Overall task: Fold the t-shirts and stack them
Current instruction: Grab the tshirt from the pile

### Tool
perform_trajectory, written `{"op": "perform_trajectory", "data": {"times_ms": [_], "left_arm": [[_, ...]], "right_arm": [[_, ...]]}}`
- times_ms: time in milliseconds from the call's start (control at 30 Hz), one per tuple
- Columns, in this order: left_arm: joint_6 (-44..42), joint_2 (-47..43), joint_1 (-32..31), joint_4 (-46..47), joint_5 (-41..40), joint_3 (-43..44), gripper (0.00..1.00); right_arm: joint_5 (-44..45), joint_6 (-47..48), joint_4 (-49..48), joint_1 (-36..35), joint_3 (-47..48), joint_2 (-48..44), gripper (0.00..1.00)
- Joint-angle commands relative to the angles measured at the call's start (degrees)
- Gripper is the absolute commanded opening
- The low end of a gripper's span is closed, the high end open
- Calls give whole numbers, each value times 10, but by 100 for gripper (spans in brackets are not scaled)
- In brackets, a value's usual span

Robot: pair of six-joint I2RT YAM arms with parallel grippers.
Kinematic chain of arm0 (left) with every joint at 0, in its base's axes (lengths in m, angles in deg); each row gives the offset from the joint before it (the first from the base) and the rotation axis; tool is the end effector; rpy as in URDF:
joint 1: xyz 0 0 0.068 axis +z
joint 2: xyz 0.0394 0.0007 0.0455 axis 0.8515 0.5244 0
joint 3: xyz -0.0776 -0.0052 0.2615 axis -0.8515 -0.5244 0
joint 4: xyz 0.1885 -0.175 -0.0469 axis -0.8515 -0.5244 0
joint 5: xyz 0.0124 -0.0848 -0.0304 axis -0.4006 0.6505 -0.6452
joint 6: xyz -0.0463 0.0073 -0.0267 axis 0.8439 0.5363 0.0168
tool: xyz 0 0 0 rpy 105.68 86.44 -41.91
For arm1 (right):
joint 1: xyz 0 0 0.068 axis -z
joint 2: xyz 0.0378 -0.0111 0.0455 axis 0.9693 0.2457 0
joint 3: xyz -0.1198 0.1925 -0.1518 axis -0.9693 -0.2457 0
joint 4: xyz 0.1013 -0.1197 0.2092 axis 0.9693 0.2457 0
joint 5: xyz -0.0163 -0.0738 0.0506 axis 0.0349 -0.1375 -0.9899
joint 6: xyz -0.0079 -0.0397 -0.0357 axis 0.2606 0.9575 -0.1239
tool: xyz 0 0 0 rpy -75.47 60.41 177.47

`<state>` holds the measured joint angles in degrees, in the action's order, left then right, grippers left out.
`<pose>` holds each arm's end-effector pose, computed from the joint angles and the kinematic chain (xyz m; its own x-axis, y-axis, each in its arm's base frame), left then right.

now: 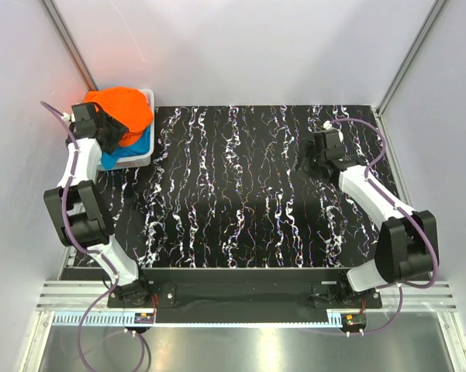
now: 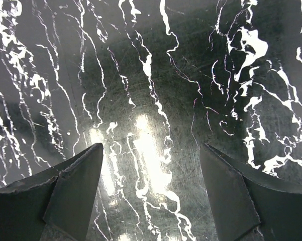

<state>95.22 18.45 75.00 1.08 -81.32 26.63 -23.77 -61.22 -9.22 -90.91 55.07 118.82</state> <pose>0.3880 0.1109 0.2908 -0.3363 -0.7926 -0.5086 -0.5578 0.6027 -0.5706 0.3066 0.0793 0.2628 -0.7082 0.2993 -0.6394 0.1595 0.9501 0.2681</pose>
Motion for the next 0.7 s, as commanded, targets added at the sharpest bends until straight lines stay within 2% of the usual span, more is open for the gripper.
{"op": "perform_trajectory", "data": {"times_ms": [0, 133, 267, 367, 533, 667], "left_arm": [[-24, -40, -21, 50, -72, 4, 63], [-44, -54, -45, 61, -168, -7, 63], [-26, -66, -54, 70, -278, -24, 63], [-14, -64, -54, 74, -315, -24, 63], [-3, -40, -51, 75, -320, -13, 63], [13, -5, -37, 76, -259, 9, 63]], "right_arm": [[-11, 14, -26, -5, 26, 16, 84], [-13, 15, -27, -5, 29, 26, 85], [-17, 17, -35, -5, 30, 28, 84], [-19, 16, -40, -6, 35, 35, 85], [-26, 14, -40, -5, 41, 49, 85], [-31, 9, -41, -5, 41, 54, 84]]}}
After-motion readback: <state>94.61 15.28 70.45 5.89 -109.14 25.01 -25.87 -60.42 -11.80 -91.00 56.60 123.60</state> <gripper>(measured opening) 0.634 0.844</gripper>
